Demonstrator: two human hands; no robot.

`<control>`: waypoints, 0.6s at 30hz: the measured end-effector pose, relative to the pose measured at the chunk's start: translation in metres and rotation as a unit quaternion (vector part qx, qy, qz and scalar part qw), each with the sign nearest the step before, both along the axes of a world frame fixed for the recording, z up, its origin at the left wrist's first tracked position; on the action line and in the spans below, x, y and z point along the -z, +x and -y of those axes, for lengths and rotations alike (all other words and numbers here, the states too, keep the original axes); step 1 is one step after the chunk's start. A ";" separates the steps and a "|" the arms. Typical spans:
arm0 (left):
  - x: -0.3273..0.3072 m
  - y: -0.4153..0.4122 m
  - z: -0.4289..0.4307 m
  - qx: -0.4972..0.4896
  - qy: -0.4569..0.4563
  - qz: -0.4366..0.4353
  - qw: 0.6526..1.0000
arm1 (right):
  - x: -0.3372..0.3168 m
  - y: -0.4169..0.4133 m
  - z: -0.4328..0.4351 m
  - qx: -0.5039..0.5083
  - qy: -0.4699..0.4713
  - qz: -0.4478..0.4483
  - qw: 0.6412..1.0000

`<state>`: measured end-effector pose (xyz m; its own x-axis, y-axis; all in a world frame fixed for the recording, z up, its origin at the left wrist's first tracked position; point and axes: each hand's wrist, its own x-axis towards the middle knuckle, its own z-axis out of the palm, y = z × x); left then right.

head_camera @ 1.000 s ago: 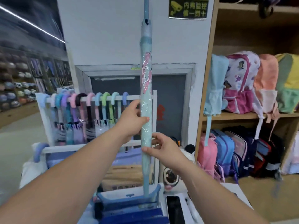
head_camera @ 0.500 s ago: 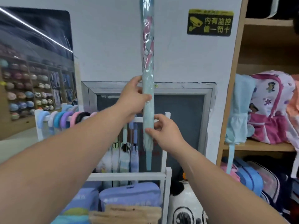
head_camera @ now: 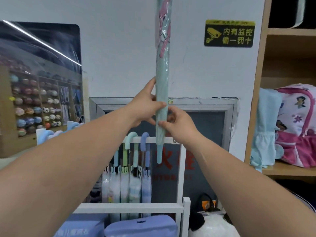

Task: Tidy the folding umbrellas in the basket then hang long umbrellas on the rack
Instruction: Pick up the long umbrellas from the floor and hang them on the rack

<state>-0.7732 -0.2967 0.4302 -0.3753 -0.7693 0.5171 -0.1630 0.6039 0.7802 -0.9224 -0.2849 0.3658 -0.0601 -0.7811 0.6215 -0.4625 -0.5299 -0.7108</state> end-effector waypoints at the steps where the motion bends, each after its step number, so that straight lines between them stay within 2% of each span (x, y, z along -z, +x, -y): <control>1: -0.004 -0.001 0.004 -0.005 -0.012 -0.002 1.000 | -0.008 0.001 0.002 -0.007 -0.001 0.006 1.000; 8: -0.049 -0.006 0.031 -0.007 -0.052 -0.016 0.999 | -0.054 0.001 0.031 0.033 -0.032 -0.001 0.999; 18: -0.050 -0.019 0.059 -0.028 -0.055 -0.016 0.998 | -0.054 -0.008 0.068 0.056 -0.041 -0.014 0.997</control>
